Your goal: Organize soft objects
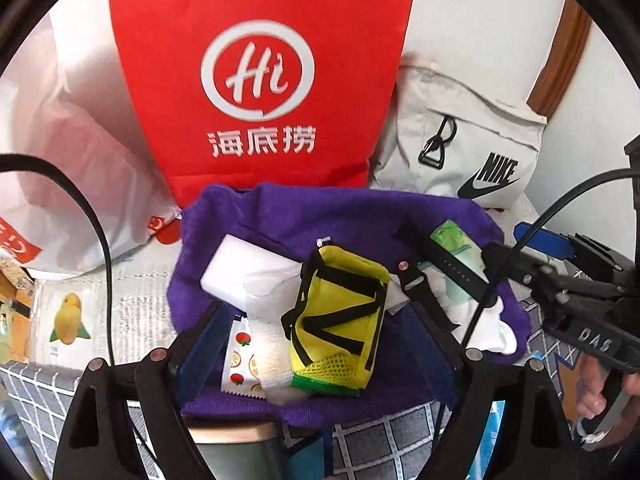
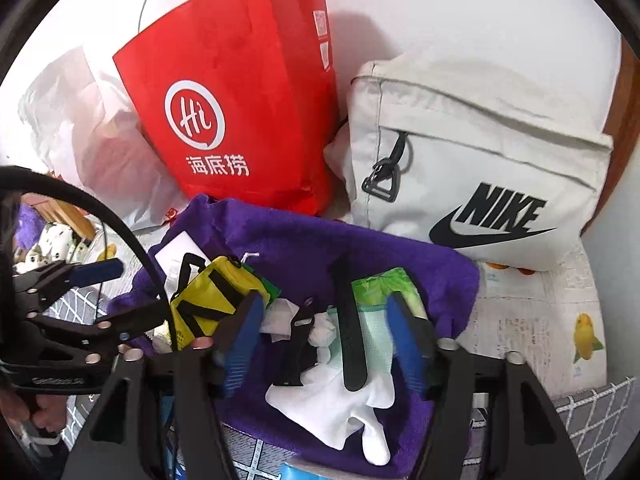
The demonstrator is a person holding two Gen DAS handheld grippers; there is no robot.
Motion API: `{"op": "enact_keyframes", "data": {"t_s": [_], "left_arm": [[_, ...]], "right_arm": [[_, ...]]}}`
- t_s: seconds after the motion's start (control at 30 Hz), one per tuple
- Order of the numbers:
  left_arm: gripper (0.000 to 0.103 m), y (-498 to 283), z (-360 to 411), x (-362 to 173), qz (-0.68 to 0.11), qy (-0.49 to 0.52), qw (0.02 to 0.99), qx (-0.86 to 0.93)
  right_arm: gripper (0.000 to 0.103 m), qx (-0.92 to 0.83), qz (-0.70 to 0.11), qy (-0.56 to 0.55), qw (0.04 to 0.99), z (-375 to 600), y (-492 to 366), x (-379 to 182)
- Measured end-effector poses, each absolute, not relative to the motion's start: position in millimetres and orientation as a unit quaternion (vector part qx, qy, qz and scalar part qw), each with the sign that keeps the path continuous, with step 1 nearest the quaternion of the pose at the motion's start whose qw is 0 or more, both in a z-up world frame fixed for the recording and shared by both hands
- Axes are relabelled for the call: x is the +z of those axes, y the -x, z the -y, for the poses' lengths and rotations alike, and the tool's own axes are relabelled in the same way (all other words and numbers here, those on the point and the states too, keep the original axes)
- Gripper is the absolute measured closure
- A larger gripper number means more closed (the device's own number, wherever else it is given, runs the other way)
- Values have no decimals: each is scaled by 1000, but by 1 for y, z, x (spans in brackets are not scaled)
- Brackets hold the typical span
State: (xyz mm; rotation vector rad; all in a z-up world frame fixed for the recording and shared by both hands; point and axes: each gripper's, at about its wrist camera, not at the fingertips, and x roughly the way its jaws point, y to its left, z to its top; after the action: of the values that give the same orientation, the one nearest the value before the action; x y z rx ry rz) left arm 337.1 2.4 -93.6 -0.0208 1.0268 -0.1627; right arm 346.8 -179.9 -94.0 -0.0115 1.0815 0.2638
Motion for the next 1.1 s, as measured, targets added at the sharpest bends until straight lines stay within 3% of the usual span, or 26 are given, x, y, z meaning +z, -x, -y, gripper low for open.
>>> {"op": "enact_keyframes", "data": {"t_s": [0.03,0.07,0.33,0.43,0.77,1.1], "left_arm": [[7,-335,-3,-89,-488,9,870,-76],[4,-332,-3,-83,-482,8,873,-73],[1,-295,-3,-30,-421,-14,906,-48],[1,-278,3,-11,-400,-28,915,-48],[1,-197,12,31,-366,-44,928,-53],[1,-115,5,24,-384,-1,922,-37]], "right_arm": [[22,118,-507,9,854,178,-345,-90],[19,113,-496,13,861,176,-341,-85],[16,97,-497,2,862,173,-303,-62],[0,87,-486,7,869,175,-279,-49],[0,62,-478,22,876,181,-202,-9],[0,57,-480,12,875,188,-132,8]]}}
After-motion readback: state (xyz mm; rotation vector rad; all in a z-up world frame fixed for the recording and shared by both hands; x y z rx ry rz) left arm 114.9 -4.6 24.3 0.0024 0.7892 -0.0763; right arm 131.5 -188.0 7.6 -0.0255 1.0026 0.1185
